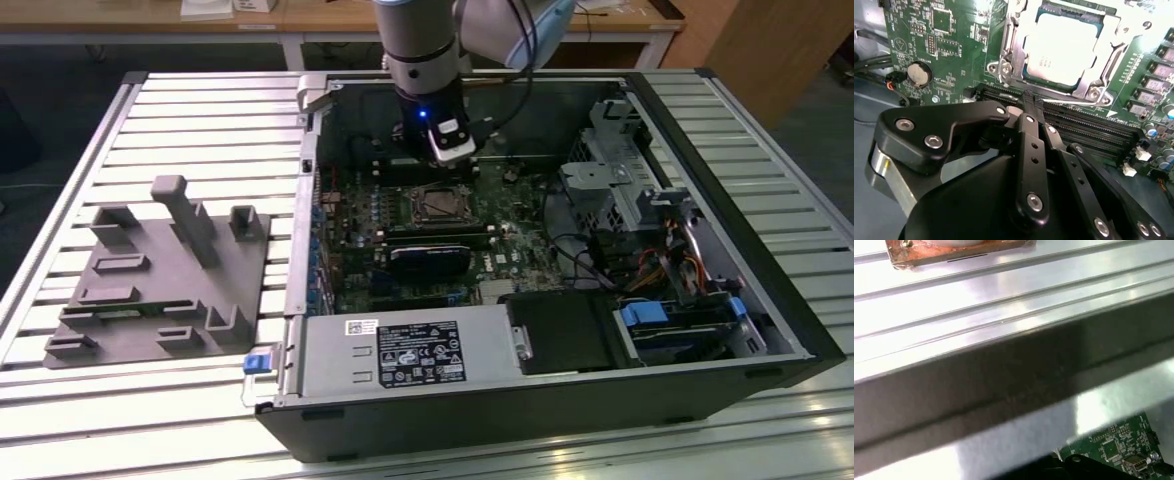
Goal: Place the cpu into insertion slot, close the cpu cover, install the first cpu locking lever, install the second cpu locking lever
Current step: 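Install the first cpu locking lever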
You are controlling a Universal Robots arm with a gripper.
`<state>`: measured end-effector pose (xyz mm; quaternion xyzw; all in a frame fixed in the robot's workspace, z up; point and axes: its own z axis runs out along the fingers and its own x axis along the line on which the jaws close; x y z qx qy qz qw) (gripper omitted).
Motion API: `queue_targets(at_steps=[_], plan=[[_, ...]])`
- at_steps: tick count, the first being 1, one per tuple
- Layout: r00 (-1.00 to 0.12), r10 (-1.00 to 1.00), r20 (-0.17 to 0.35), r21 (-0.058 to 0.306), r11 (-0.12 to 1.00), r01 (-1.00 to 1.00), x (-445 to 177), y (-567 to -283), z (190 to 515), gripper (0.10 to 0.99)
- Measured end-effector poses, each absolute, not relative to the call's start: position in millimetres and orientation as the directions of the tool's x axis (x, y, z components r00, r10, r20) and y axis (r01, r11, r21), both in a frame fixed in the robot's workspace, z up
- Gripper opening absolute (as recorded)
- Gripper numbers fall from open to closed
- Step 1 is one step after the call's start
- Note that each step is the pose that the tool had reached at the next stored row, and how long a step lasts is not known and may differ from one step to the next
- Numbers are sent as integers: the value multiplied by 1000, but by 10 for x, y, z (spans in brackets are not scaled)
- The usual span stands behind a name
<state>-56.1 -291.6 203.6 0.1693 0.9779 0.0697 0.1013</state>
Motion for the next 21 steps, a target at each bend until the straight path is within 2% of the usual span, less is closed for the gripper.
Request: queue_targets(at_steps=[21], plan=[[-922,345,-177,171,933,317,-575,-2916,1973,106]])
